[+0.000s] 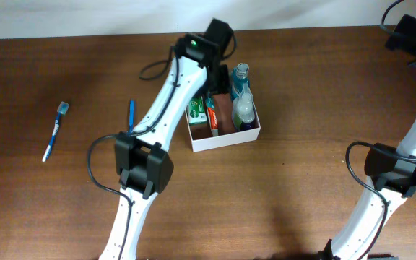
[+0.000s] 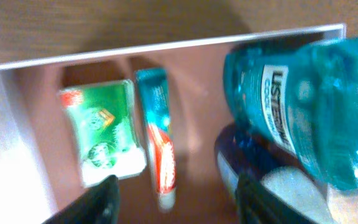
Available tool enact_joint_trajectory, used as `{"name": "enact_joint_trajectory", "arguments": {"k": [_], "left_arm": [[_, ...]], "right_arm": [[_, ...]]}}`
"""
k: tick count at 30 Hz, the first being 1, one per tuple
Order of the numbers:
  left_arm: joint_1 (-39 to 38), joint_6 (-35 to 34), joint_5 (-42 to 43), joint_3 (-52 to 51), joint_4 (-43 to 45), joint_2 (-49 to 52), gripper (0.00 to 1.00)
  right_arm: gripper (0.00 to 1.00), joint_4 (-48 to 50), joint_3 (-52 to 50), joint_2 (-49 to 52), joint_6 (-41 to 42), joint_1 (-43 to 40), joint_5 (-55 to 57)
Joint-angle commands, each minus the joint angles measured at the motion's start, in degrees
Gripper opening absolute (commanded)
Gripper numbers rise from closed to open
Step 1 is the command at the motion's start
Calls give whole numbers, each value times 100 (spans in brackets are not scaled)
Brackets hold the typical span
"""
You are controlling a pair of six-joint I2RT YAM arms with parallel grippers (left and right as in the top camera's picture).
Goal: Pack container
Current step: 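Raise the left gripper and move it left to the blue razor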
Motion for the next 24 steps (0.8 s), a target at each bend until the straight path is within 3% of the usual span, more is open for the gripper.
{"name": "enact_joint_trajectory", "arguments": {"k": [1,4,6,10,14,19,24], "left_arm": [[280,151,-496,713,-660,26,67],[599,153,-721,1237,-1558,26,71],[861,802,-271,1309,-1543,-61,80],[1285,1434,-90,1307,-1543,-210,84],[1648,1893,-98,1292,-1543,-232,96],[2149,2459,-92,1102,-1543,-232,96],[2483,2553,-94,479,-1543,-232,96]], "right_arm": [[98,-35,-20,101,28,-17,-13],[98,-35,-20,101,28,-17,-13],[98,-35,-20,101,28,-17,-13],[98,-35,-20,101,28,-17,-13],[98,-35,-20,101,28,-17,-13],[98,-35,-20,101,28,-17,-13],[98,-35,-20,101,28,-17,-13]]}}
